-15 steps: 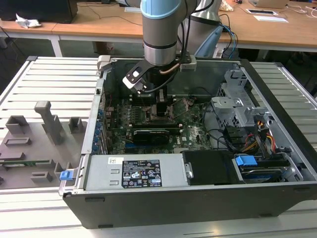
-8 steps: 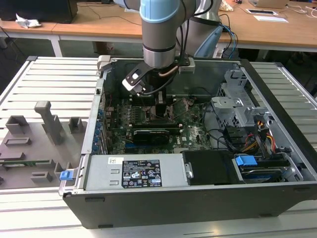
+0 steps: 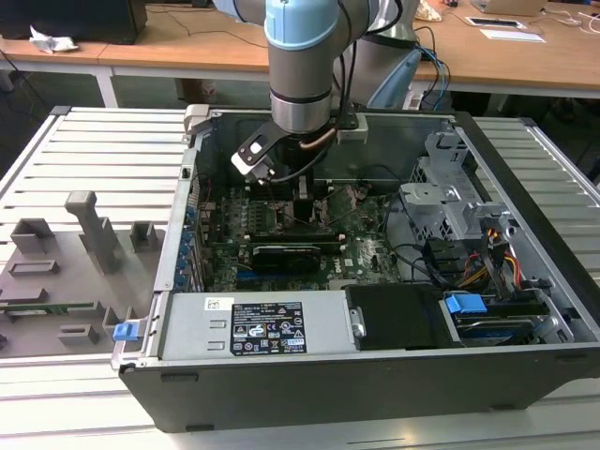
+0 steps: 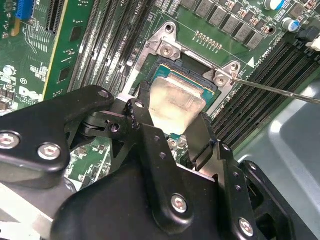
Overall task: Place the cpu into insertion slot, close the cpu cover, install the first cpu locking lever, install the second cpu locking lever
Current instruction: 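Place the cpu into insertion slot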
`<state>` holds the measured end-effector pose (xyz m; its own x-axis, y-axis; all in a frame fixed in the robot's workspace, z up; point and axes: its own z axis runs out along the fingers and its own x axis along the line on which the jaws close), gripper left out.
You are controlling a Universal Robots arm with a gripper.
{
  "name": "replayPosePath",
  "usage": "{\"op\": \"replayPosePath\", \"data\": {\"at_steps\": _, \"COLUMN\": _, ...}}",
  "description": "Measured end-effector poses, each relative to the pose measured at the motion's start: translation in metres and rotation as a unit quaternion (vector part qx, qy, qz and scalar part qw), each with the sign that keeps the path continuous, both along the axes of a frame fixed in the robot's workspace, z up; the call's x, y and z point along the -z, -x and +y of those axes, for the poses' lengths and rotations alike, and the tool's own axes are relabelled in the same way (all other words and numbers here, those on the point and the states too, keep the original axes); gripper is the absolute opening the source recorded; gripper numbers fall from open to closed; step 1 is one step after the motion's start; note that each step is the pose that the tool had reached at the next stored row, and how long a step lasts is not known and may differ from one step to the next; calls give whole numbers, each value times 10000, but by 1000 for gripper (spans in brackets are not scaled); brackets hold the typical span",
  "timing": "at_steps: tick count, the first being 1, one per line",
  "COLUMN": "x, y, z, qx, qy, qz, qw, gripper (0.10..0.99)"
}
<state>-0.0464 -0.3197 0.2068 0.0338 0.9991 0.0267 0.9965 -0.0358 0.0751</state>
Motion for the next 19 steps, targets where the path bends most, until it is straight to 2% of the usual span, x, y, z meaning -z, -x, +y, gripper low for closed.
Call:
{"op": "replayPosePath", "data": {"at_steps": 6, "x": 34, "y": 0, "z": 20, "qx": -1, "qy": 8, "qz": 4, "qw": 10000, "gripper": 529}}
{"op": "replayPosePath", "data": {"at_steps": 19, "x": 53, "y": -2, "z": 25, "qx": 2, "qy": 8, "qz": 4, "qw": 10000, "gripper": 529}}
